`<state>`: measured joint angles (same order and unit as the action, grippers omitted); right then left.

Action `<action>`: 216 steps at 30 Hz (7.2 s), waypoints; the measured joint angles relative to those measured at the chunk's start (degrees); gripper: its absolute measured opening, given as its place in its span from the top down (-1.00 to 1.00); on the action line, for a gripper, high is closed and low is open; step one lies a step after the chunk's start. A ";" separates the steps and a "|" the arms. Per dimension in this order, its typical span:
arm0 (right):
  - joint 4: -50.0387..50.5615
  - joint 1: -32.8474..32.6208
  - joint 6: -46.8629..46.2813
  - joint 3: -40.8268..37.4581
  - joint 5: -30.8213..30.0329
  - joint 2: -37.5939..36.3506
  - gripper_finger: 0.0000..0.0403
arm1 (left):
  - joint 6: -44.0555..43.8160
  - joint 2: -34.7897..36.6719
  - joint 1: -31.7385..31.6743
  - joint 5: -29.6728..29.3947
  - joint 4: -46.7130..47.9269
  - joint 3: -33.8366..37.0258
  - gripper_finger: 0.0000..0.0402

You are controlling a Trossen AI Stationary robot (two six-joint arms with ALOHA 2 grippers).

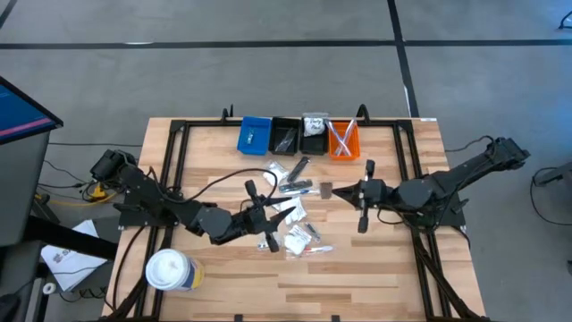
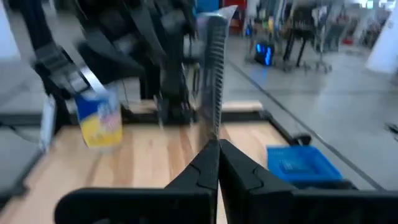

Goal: Pick & Place Travel size toiletries
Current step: Put the black comb into the left black bin

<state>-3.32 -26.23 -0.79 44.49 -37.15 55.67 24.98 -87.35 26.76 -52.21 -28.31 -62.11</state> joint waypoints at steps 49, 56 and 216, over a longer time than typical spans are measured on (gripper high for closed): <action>-28.17 -0.67 2.94 -12.61 16.35 -1.89 1.00 | -20.99 -0.85 -11.69 37.59 -2.35 1.29 0.02; -35.85 1.81 5.88 -12.52 19.55 1.86 1.00 | -20.97 -0.85 -12.10 37.57 -3.14 1.44 -0.13; 47.36 -1.78 -37.55 -0.52 14.39 16.90 0.52 | -36.33 -17.99 -22.81 59.61 19.94 -3.37 1.00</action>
<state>44.04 -28.00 -38.33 43.97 -22.76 72.57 -11.35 -105.34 3.95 7.40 -8.37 -65.48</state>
